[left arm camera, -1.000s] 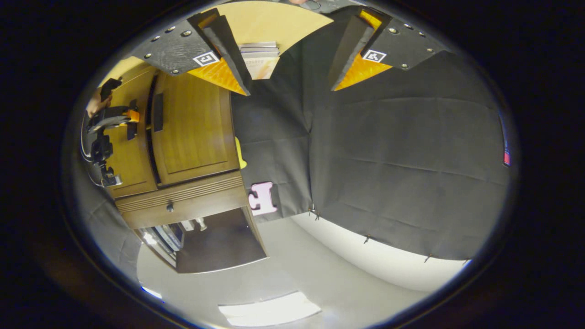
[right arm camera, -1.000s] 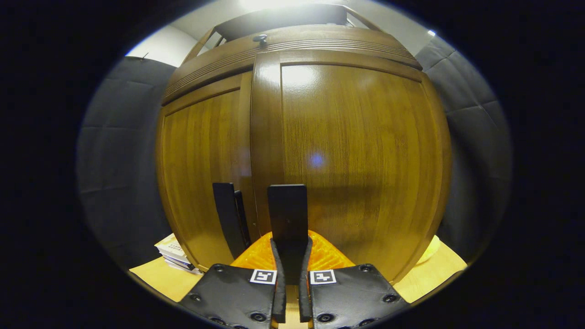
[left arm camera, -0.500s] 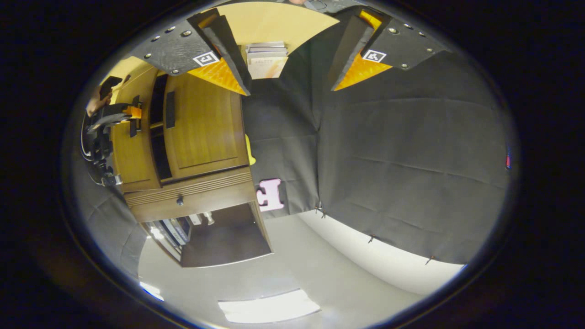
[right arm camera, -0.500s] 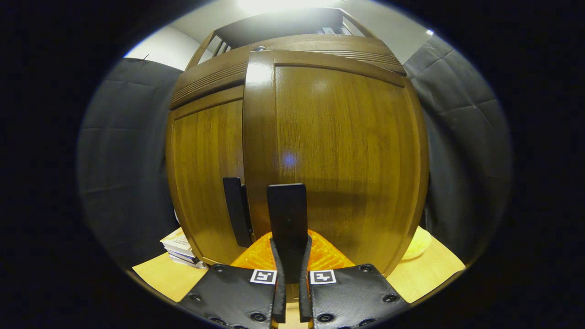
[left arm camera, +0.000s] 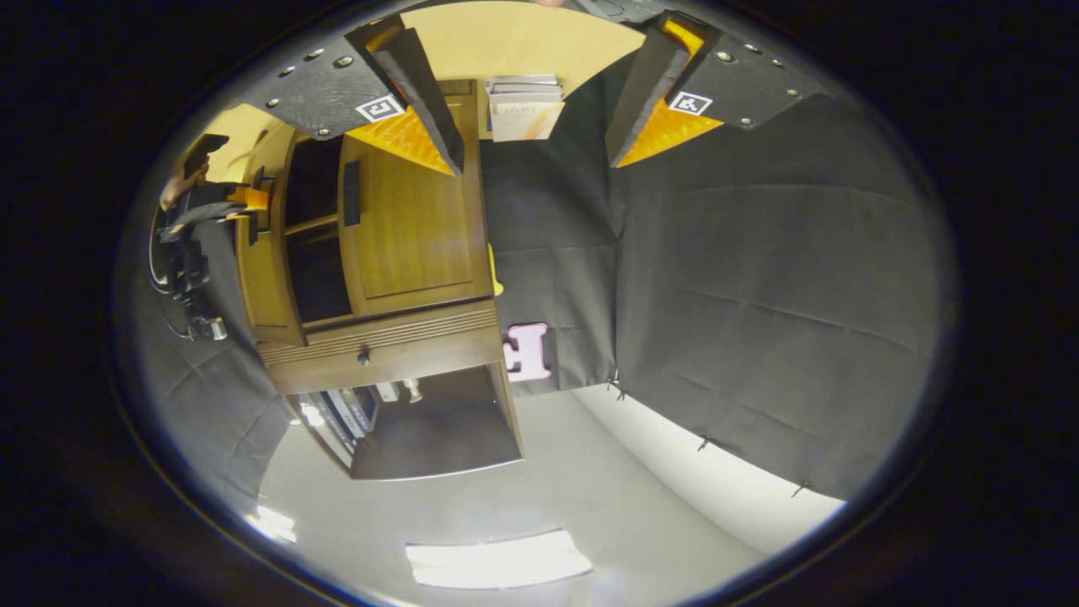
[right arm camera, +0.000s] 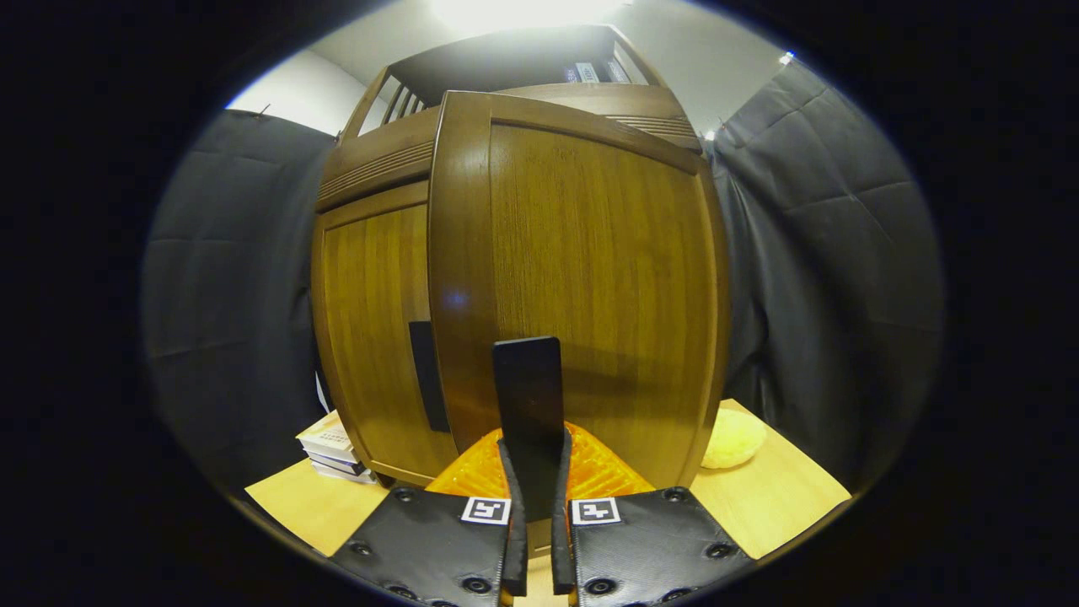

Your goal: Open the right door of the double-door shoe cabinet with the right hand, and open the left door with the left hand.

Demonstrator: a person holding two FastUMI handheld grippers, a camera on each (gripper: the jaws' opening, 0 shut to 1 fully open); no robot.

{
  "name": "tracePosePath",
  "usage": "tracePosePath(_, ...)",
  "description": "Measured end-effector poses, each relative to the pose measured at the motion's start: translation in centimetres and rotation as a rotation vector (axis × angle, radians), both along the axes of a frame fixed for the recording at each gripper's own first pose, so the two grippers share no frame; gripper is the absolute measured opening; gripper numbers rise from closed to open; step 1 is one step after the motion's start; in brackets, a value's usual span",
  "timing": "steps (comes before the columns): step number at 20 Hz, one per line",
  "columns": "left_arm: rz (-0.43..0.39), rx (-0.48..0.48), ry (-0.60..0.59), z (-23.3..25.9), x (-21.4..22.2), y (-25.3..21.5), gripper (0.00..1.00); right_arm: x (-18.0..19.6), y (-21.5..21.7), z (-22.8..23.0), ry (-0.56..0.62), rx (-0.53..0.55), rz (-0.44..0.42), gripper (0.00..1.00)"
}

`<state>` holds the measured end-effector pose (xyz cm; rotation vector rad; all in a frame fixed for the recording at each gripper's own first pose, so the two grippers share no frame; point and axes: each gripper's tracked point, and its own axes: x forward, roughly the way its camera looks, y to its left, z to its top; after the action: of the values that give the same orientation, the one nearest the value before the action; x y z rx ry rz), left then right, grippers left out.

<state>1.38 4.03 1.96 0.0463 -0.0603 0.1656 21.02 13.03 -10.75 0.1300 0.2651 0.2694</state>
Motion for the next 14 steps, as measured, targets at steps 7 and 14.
tracePosePath(7,-0.092,-0.02,-0.012,0.3,-0.7,-1.7,1.0,-2.6,-3.6,0.2,0.006,-0.002,-0.058,0.11)
tracePosePath(14,-0.179,-0.033,-0.006,0.3,-1.1,-2.5,1.0,-4.3,-6.9,0.2,0.006,-0.013,-0.105,0.12)
